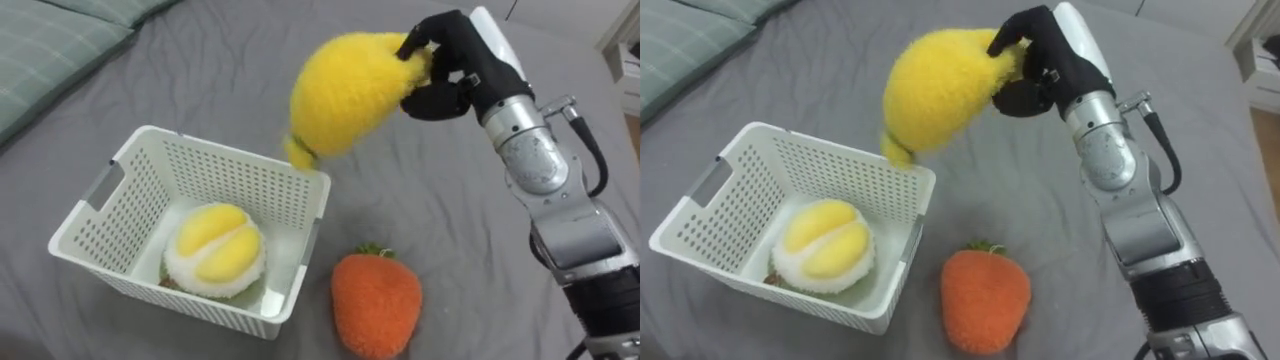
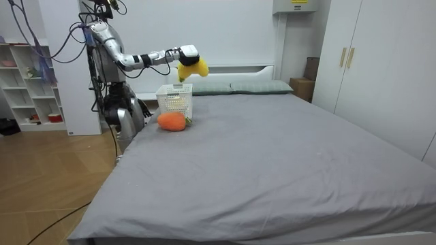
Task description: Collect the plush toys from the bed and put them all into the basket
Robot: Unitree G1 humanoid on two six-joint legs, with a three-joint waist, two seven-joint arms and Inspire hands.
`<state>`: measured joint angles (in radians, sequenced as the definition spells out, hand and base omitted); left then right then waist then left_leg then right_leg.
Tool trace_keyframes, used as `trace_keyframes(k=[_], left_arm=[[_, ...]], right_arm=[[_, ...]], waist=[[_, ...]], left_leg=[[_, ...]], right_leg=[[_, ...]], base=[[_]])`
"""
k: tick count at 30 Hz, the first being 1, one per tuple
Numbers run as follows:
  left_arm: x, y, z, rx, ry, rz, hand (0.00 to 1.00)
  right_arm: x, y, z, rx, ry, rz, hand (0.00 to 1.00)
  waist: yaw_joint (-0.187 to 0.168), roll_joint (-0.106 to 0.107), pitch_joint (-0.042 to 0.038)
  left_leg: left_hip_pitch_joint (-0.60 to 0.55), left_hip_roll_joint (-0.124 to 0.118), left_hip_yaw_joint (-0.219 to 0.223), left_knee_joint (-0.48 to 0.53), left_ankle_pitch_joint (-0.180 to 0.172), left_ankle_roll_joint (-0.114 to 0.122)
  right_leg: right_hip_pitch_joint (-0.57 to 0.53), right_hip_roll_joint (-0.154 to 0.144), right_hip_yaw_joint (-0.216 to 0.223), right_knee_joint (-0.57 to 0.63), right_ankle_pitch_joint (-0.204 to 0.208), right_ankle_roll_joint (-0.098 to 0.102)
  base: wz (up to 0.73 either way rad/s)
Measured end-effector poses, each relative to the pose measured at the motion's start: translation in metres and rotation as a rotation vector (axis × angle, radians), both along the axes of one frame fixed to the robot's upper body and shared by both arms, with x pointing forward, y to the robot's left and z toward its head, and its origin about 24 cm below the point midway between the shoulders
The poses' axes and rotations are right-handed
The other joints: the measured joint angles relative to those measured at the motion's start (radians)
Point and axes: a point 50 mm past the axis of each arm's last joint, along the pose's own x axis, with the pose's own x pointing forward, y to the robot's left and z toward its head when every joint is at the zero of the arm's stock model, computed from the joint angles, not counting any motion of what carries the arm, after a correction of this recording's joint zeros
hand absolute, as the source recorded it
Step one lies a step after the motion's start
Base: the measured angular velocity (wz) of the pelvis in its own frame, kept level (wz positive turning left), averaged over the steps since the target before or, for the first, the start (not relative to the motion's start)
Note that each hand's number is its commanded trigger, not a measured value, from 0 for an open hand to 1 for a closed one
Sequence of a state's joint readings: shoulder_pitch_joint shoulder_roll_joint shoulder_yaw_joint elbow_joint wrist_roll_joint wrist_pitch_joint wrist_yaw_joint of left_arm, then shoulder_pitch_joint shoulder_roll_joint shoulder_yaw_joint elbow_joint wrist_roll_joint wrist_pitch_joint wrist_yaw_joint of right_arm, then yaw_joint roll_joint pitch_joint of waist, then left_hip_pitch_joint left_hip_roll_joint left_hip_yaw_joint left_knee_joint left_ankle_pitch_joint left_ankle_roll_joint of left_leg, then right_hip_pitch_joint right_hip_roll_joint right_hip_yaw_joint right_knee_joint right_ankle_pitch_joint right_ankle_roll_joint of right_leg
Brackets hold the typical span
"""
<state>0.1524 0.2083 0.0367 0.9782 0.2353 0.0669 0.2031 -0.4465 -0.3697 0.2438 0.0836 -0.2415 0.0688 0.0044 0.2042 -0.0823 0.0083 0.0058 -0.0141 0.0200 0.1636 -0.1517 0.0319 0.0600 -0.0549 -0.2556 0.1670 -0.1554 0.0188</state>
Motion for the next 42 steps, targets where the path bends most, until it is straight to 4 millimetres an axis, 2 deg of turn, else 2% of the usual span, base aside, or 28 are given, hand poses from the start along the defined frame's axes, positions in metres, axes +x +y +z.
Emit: trace_keyframes(k=[2, 8, 13, 15, 16, 17, 18, 21, 31, 38, 42], left_arm=[[0.0, 0.0, 0.0, 0.011, 0.006, -0.02, 0.0], [0.002, -0.003, -0.001, 0.024, 0.032, -0.042, 0.0], [-0.003, -0.005, -0.002, 0.029, 0.06, -0.044, 0.0], [-0.003, -0.006, -0.003, 0.033, 0.066, -0.059, 0.0], [-0.003, -0.006, -0.003, 0.037, 0.069, -0.069, 0.0], [-0.003, -0.007, -0.003, 0.045, 0.075, -0.085, 0.0], [-0.003, -0.008, -0.003, 0.048, 0.082, -0.093, 0.0], [-0.005, -0.008, -0.004, 0.056, 0.103, -0.11, 0.0], [-0.004, -0.006, -0.003, 0.056, 0.122, -0.149, 0.0], [0.0, -0.007, -0.003, 0.053, 0.113, -0.152, 0.0], [0.001, -0.008, -0.003, 0.052, 0.111, -0.153, 0.0]], right_arm=[[-0.002, 0.009, 0.002, 0.008, -0.012, 0.026, 1.0], [-0.005, 0.03, -0.005, -0.057, 0.022, 0.072, 1.0], [-0.008, 0.045, -0.013, -0.11, 0.064, 0.123, 0.98], [-0.009, 0.048, -0.016, -0.143, 0.071, 0.139, 0.78], [-0.009, 0.049, -0.016, -0.152, 0.073, 0.143, 0.56], [-0.01, 0.05, -0.017, -0.173, 0.077, 0.15, 0.12], [-0.01, 0.051, -0.018, -0.187, 0.082, 0.152, 0.0], [-0.009, 0.052, -0.02, -0.196, 0.105, 0.153, 0.0], [-0.01, 0.055, -0.02, -0.195, 0.112, 0.167, 0.0], [-0.01, 0.055, -0.02, -0.179, 0.118, 0.174, 0.0], [-0.01, 0.055, -0.02, -0.181, 0.118, 0.174, 0.0]], waist=[[0.007, 0.005, 0.0024], [0.049, 0.011, 0.0012], [0.059, 0.008, -0.0003], [0.076, 0.007, -0.0012], [0.077, 0.006, -0.0017], [0.078, 0.005, -0.0022], [0.078, 0.004, -0.0021], [0.079, -0.002, -0.0035], [0.077, -0.009, -0.0006], [0.076, -0.019, 0.0072], [0.077, -0.021, 0.0078]], left_leg=[[0.001, -0.001, -0.009, -0.001, 0.0, 0.0], [0.006, -0.005, -0.033, 0.001, -0.001, -0.002], [0.002, -0.015, -0.054, 0.005, 0.002, -0.002], [0.003, -0.016, -0.054, 0.005, 0.002, -0.002], [0.003, -0.016, -0.055, 0.005, 0.002, -0.002], [0.003, -0.017, -0.057, 0.005, 0.002, -0.002], [0.003, -0.017, -0.063, 0.006, 0.002, -0.002], [0.003, -0.017, -0.069, 0.006, 0.002, -0.002], [0.005, -0.018, -0.077, 0.007, 0.002, -0.002], [0.005, -0.018, -0.078, 0.007, 0.002, -0.002], [0.004, -0.018, -0.078, 0.007, 0.002, -0.002]], right_leg=[[0.009, 0.0, -0.008, -0.001, 0.0, 0.0], [0.025, 0.001, -0.009, -0.002, -0.001, 0.001], [0.03, -0.003, -0.024, -0.002, -0.002, 0.003], [0.032, -0.003, -0.026, -0.002, -0.002, 0.003], [0.032, -0.003, -0.027, -0.002, -0.002, 0.003], [0.033, -0.004, -0.034, -0.003, -0.002, 0.003], [0.036, -0.005, -0.042, -0.004, -0.002, 0.004], [0.046, -0.005, -0.046, -0.016, -0.002, 0.004], [0.052, -0.004, -0.047, -0.017, -0.003, 0.004], [0.052, -0.004, -0.046, -0.017, -0.003, 0.004], [0.051, -0.004, -0.046, -0.017, -0.003, 0.004]], base=[[0.11], [0.1], [0.11], [0.0], [0.0], [0.07], [0.1], [0.09], [0.01], [0.0], [0.0]])
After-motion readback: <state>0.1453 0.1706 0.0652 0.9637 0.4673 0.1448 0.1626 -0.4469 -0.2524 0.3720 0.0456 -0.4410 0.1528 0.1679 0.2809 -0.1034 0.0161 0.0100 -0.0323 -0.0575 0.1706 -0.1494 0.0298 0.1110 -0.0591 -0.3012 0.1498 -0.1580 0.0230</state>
